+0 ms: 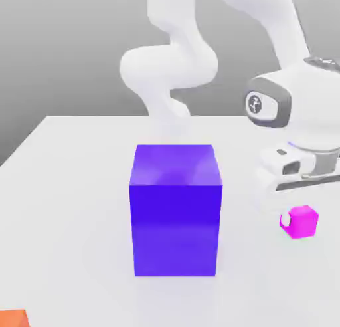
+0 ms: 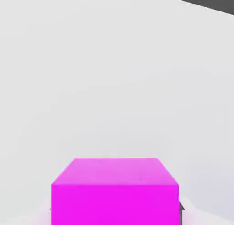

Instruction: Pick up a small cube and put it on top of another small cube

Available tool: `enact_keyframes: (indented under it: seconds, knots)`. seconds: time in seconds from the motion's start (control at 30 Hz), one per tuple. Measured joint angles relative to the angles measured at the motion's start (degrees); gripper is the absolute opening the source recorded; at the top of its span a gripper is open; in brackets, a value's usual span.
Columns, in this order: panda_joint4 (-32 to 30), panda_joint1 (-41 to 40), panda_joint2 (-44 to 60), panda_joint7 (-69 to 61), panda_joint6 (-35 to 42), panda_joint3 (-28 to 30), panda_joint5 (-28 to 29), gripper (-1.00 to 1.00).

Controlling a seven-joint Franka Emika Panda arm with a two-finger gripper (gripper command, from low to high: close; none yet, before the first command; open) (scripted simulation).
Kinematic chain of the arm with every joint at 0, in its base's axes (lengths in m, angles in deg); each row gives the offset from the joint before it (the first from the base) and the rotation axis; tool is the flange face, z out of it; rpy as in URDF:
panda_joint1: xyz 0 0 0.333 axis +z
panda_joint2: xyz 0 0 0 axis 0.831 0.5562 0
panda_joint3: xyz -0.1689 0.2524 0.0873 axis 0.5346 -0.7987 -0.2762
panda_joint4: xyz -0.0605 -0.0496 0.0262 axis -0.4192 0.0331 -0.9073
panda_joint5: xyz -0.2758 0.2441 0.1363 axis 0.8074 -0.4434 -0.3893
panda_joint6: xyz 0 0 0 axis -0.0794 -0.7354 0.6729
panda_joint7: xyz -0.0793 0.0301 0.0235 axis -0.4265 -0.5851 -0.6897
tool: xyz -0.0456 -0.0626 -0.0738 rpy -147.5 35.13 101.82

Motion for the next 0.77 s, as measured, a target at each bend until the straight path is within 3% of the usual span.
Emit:
enact_keyframes:
  seconds: [0.17, 0.33, 0.37, 0.57, 0.77]
  knots:
    - [-5.37, 6.12, -4.65, -2.12, 0.67, -2.1, -5.61, -1.0]
    - [-5.68, 6.18, 4.48, 3.92, -8.05, -0.49, 2.35, -1.0]
    - [-5.55, 6.98, 6.54, 5.64, -9.86, 0.82, 4.72, 1.0]
    - [-5.49, 7.39, 7.58, 6.52, -10.76, 1.48, 5.96, 1.0]
    - [-6.04, 9.04, -2.28, -0.41, -1.9, 0.59, -3.77, 1.0]
